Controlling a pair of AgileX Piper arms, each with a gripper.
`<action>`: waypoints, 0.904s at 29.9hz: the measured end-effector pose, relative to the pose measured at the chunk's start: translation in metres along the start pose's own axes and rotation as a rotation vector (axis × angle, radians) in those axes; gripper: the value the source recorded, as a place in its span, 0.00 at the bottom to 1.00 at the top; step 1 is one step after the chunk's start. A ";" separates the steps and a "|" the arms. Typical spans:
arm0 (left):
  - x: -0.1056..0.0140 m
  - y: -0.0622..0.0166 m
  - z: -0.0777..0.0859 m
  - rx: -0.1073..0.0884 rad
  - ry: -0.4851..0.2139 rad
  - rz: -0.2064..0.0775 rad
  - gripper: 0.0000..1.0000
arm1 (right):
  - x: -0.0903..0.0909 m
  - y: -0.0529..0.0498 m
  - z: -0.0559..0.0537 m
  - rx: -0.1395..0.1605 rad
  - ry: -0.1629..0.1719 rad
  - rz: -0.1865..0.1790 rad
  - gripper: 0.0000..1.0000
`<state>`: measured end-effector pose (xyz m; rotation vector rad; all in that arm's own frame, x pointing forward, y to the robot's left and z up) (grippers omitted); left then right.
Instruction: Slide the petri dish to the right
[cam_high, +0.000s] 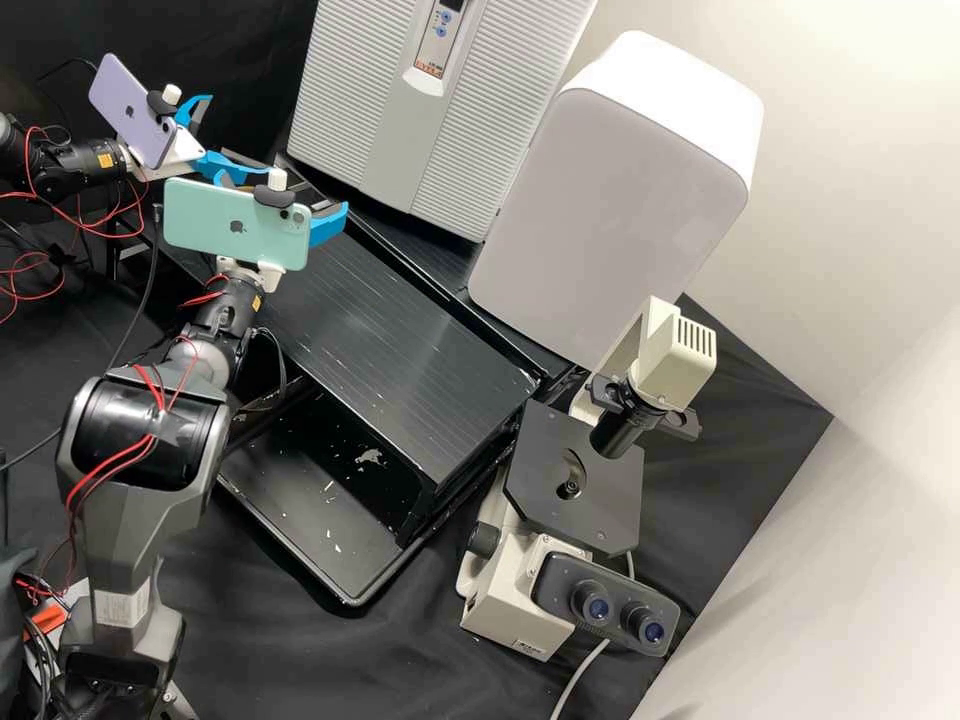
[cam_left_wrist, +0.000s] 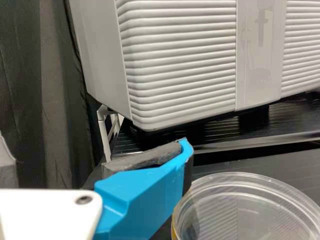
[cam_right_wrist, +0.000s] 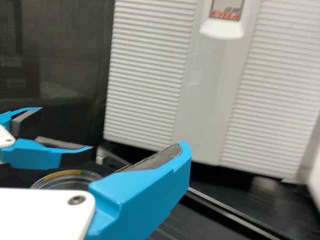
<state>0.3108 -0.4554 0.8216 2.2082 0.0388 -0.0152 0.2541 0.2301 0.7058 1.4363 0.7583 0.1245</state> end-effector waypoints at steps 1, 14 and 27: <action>0.000 0.0000 0.000 0.000 0.000 0.000 1.00 | 0.002 -0.002 0.001 0.007 0.001 -0.014 1.00; 0.000 0.0000 0.000 0.000 0.000 0.000 1.00 | 0.026 -0.027 0.010 0.080 -0.072 -0.132 1.00; 0.000 0.0000 0.000 0.000 0.000 0.000 1.00 | 0.043 -0.034 0.017 0.096 -0.151 -0.165 1.00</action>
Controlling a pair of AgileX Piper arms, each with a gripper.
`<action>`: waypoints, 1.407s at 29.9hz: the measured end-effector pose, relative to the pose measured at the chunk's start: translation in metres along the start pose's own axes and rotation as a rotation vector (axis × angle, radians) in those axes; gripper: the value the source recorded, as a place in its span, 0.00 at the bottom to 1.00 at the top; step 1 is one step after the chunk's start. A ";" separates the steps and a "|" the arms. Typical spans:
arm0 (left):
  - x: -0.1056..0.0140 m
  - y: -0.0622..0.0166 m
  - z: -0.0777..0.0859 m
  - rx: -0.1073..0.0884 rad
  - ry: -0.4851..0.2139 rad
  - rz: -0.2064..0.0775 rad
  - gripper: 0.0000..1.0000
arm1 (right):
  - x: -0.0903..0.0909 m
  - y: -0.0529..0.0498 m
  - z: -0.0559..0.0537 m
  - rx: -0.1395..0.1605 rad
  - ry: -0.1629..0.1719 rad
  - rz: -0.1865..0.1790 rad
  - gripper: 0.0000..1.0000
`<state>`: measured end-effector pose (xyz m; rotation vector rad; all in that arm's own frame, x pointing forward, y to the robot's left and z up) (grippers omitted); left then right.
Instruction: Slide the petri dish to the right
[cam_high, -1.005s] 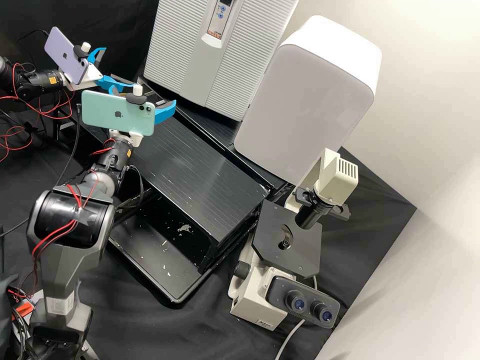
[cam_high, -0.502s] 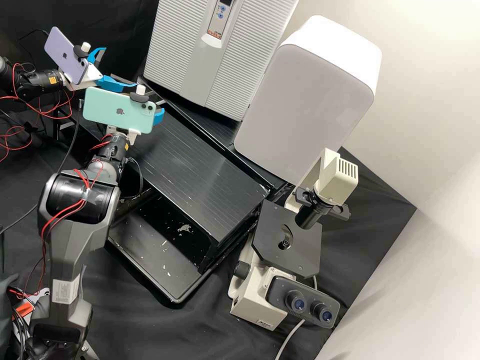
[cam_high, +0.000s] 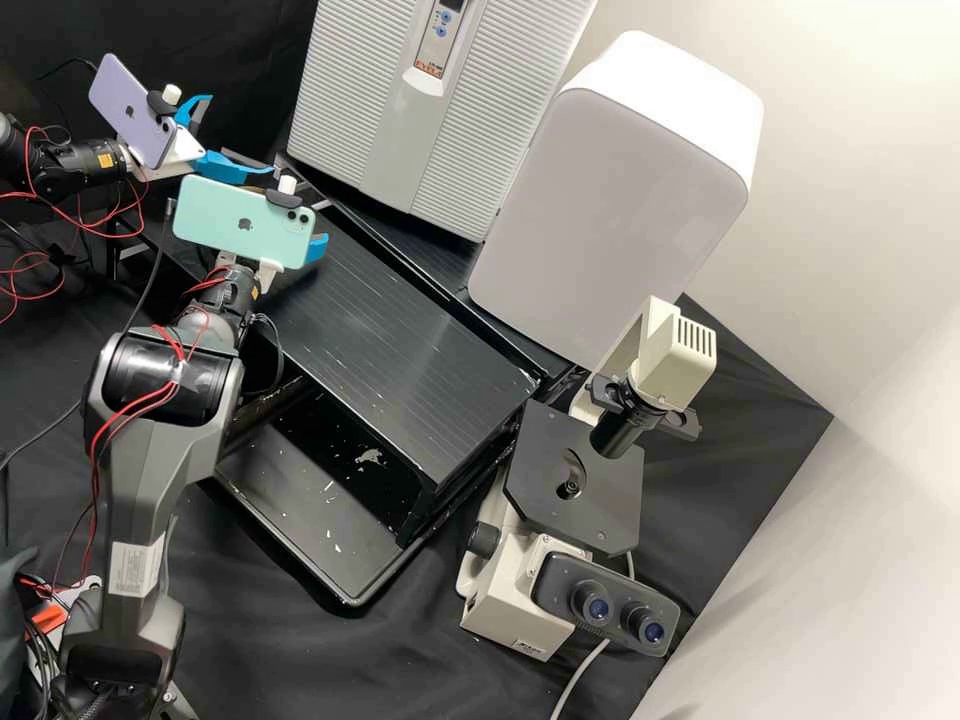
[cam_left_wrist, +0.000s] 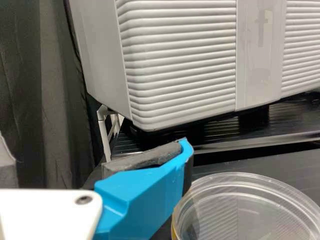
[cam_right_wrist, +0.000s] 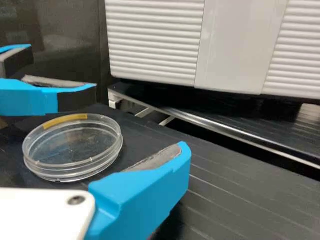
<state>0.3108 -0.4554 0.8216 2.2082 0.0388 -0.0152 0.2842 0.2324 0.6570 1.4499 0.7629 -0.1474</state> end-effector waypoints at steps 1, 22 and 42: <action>0.000 0.0000 0.000 0.000 0.000 0.000 1.00 | 0.002 0.000 0.000 0.002 -0.005 -0.005 1.00; 0.000 0.0000 0.000 0.000 0.000 0.000 1.00 | 0.038 -0.003 -0.017 -0.140 -0.119 0.054 1.00; 0.000 0.0000 0.000 0.000 0.000 0.000 1.00 | 0.039 -0.006 -0.018 -0.183 -0.105 0.043 1.00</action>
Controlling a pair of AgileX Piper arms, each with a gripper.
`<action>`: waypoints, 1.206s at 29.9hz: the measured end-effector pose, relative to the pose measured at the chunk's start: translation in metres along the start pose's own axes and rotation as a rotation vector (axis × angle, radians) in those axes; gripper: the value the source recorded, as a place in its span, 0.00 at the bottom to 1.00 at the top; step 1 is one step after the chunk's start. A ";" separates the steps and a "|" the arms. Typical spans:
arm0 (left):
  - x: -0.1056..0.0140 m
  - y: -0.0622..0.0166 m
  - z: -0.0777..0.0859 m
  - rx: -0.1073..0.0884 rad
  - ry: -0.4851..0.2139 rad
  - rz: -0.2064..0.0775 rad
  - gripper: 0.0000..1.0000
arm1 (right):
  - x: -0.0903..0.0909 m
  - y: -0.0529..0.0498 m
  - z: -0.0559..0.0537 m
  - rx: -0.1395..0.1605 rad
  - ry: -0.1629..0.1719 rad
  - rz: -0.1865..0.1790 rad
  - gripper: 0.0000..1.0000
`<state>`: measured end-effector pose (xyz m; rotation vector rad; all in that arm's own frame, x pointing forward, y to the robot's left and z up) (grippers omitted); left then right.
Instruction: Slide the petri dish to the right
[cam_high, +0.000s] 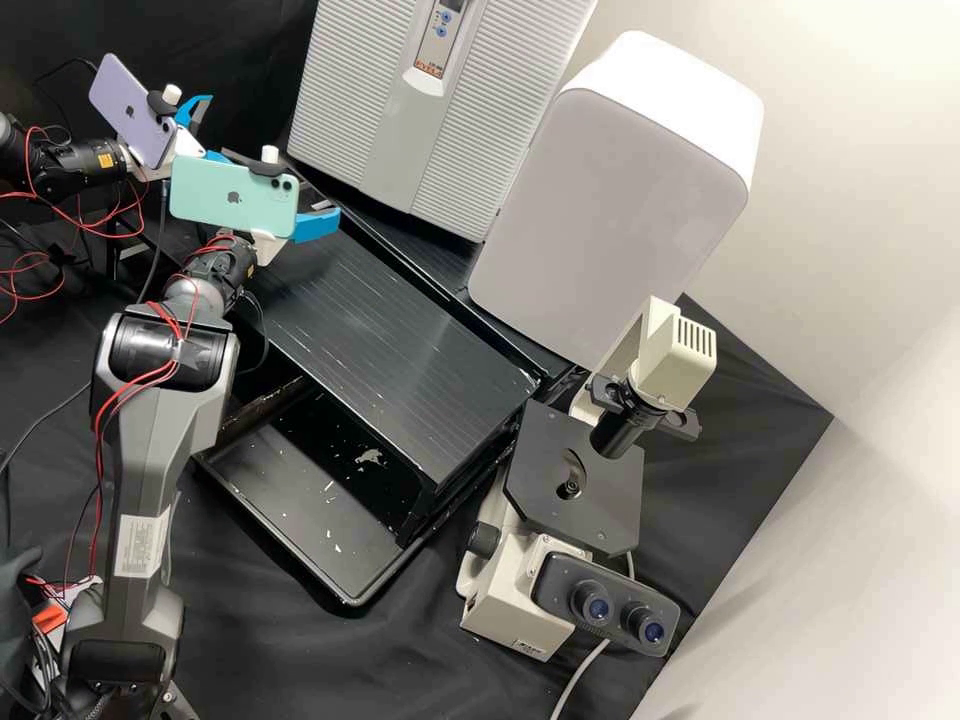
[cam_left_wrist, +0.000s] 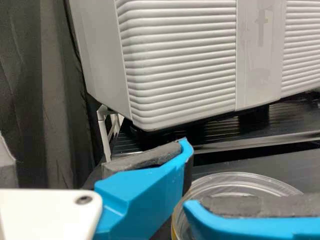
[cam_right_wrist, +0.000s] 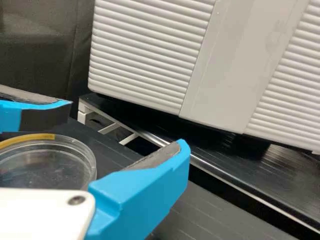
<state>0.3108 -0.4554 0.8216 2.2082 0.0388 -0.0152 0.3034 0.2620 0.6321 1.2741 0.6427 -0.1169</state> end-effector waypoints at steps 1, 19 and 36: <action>0.000 0.0000 0.000 0.000 0.000 0.000 1.00 | 0.000 0.000 0.000 -0.001 0.002 0.000 1.00; 0.000 0.0002 0.000 0.000 0.000 0.002 1.00 | -0.007 -0.017 -0.010 -0.099 0.124 -0.052 1.00; 0.000 0.0002 0.000 0.000 0.000 0.002 1.00 | -0.009 -0.022 -0.010 -0.058 0.120 -0.070 1.00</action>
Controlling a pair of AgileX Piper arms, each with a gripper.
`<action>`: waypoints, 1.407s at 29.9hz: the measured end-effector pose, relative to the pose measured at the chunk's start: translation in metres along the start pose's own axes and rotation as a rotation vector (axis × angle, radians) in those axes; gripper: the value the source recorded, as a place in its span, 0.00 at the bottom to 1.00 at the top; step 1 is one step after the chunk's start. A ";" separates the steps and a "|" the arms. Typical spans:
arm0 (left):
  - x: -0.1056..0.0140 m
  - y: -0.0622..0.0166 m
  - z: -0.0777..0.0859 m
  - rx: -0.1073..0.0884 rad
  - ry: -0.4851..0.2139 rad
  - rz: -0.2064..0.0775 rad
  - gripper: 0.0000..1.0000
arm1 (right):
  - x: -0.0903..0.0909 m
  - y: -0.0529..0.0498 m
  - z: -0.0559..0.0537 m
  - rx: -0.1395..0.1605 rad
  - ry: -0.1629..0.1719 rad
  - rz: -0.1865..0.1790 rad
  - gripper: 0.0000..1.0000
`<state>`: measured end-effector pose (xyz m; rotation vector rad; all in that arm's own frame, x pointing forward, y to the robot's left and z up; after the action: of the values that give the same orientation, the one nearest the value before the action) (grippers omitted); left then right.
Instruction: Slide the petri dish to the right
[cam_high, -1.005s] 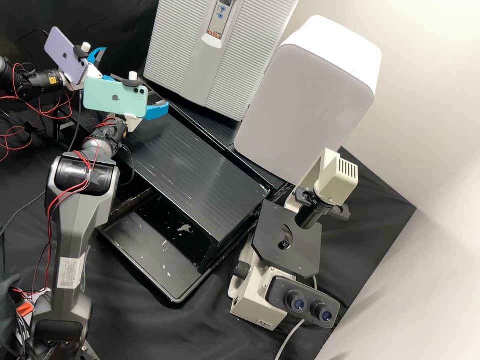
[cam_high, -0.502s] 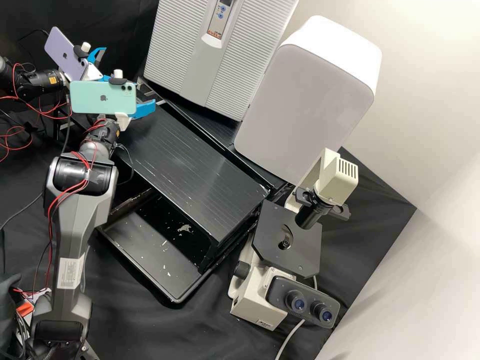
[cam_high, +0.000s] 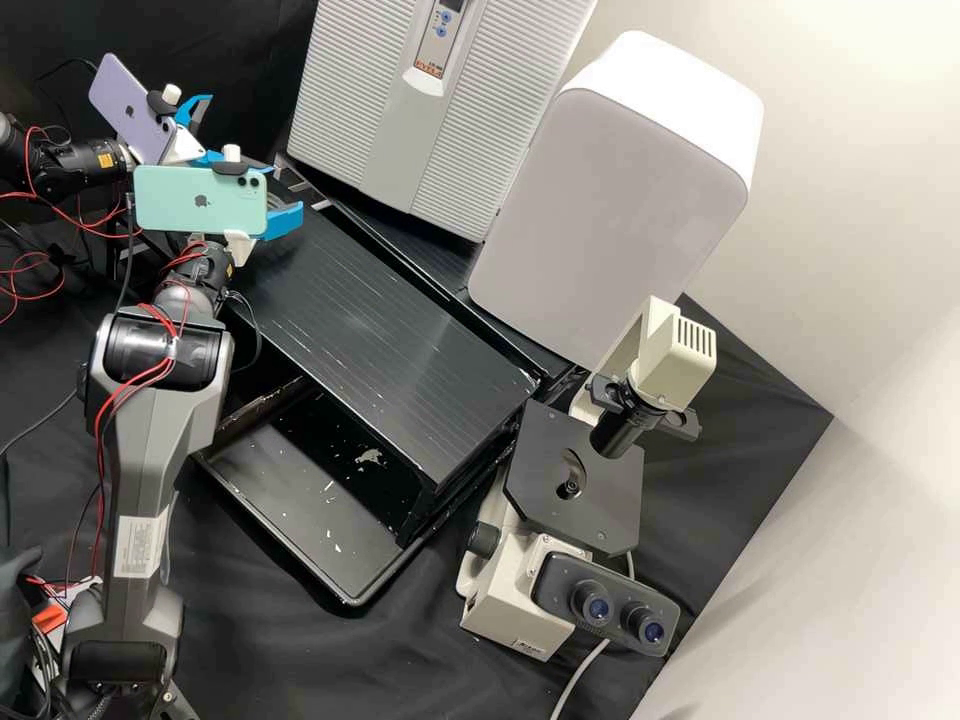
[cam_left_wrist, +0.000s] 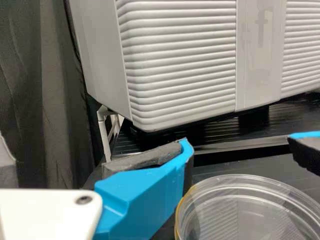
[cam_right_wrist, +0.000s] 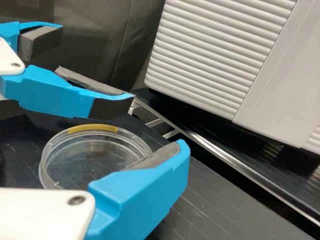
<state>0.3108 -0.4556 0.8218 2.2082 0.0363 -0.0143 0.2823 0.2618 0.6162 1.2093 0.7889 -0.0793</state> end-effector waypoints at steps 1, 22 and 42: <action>0.000 0.0000 0.000 0.000 0.000 0.000 1.00 | 0.000 0.000 0.001 0.013 -0.003 -0.005 1.00; 0.000 0.0000 0.000 0.000 0.000 0.000 1.00 | 0.001 0.003 0.012 0.219 -0.046 -0.022 1.00; 0.000 0.0000 0.000 0.000 0.000 0.000 1.00 | 0.001 0.003 0.012 0.216 -0.042 -0.023 0.00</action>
<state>0.3108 -0.4556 0.8218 2.2082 0.0363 -0.0143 0.2904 0.2531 0.6194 1.3981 0.7716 -0.2132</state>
